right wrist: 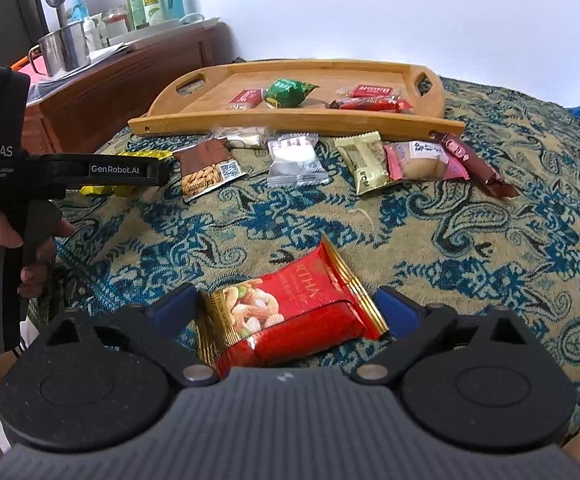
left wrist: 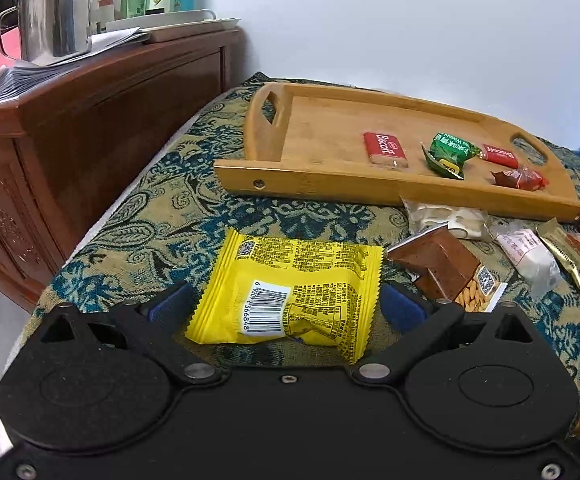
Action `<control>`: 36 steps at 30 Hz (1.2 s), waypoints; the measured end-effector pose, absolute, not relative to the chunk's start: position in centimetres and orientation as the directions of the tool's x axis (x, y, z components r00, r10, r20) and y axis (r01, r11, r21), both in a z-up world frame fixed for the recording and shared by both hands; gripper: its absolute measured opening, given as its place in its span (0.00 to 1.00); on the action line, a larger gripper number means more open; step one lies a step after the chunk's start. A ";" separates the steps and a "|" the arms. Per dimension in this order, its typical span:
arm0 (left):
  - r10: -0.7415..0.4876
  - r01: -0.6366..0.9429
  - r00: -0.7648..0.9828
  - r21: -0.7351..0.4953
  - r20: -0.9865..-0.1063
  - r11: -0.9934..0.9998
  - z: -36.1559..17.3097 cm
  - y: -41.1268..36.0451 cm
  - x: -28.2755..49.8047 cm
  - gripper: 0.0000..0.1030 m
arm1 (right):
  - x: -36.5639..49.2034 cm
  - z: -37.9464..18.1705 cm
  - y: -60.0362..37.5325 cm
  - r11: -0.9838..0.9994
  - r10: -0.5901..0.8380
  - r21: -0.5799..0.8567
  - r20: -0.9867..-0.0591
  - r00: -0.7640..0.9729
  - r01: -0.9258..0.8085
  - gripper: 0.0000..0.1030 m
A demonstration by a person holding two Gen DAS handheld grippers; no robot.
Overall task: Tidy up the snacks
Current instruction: 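Grasp the yellow packet with left gripper while right grasps red cashew packet, then lift both packets and carry them over the wooden tray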
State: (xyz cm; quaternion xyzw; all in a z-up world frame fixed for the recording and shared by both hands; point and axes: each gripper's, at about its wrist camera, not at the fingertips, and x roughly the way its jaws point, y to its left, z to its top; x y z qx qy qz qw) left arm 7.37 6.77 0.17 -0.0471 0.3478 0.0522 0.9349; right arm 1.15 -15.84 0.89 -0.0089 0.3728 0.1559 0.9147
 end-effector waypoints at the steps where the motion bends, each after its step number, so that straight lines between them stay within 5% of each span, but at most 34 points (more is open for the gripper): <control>1: 0.056 -0.121 0.756 -0.055 -0.652 0.991 0.2 6.7 7.2 0.90 | 1.1 1.0 -15.9 0.951 0.281 0.103 -0.683 0.674 -0.292 0.94; 5: 0.034 -0.094 0.765 -0.059 -0.643 0.994 0.6 6.2 6.8 0.64 | 1.0 1.2 -16.0 0.949 0.293 0.115 -0.674 0.678 -0.295 0.82; 9: 0.034 -0.079 0.772 -0.043 -0.635 0.996 1.1 5.5 6.3 0.48 | 0.9 1.5 -15.9 0.947 0.297 0.112 -0.665 0.685 -0.302 0.80; 36: -0.039 0.043 0.845 -0.005 -0.533 0.999 8.1 -0.3 6.7 0.48 | 5.9 6.0 -18.5 0.957 0.291 0.179 -0.597 0.748 -0.230 0.79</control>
